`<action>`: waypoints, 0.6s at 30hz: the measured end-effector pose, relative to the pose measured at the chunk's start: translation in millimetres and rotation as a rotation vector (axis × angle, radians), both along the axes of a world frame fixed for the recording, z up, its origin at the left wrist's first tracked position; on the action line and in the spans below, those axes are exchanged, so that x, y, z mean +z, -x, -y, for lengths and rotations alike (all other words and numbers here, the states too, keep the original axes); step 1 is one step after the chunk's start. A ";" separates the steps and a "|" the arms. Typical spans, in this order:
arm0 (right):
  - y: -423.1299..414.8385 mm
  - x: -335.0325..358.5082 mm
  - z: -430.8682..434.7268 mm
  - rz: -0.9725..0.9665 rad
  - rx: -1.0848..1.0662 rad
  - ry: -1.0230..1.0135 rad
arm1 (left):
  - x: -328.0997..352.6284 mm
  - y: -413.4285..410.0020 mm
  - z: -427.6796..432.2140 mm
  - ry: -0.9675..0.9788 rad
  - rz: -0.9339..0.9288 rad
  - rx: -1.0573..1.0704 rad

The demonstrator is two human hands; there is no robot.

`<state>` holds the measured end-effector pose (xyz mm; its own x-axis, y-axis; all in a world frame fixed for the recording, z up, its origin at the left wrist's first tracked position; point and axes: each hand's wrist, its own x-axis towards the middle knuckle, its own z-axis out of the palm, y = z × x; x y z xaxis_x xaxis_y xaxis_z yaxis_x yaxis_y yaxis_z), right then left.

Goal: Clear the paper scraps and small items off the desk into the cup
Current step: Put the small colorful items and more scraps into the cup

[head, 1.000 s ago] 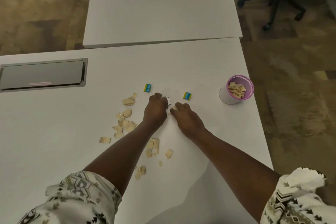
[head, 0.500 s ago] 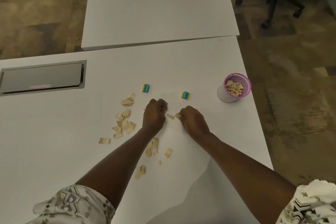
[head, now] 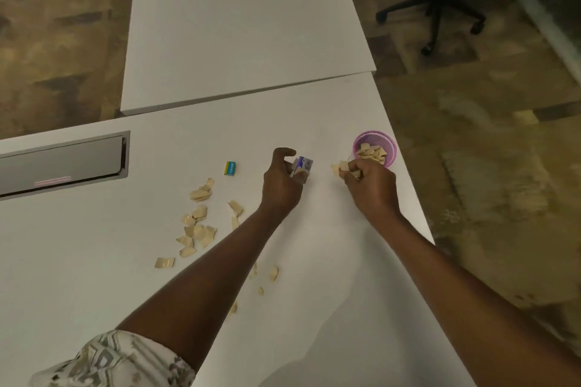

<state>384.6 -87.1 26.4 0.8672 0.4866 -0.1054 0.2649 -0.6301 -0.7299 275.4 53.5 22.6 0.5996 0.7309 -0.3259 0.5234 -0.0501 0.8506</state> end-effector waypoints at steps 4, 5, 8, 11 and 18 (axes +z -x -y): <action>-34.3 12.4 11.7 0.022 -0.100 0.030 | 24.4 -42.3 20.3 -0.047 0.074 -0.111; -41.4 13.7 13.0 0.015 -0.116 0.049 | 28.9 -53.2 25.6 -0.058 0.083 -0.138; -58.1 16.8 14.4 0.040 -0.120 0.106 | 35.4 -85.4 39.6 -0.091 0.068 -0.197; -69.9 20.3 15.0 0.064 -0.083 0.188 | 33.9 -110.2 47.3 -0.132 -0.003 -0.253; -89.4 25.9 16.5 0.027 -0.007 0.242 | 19.7 -125.6 44.5 -0.268 -0.124 -0.348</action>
<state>474.1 -103.6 52.3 0.8744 0.4444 -0.1950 0.2775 -0.7876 -0.5502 401.0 9.0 42.2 0.7928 0.5616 -0.2370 0.5333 -0.4509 0.7157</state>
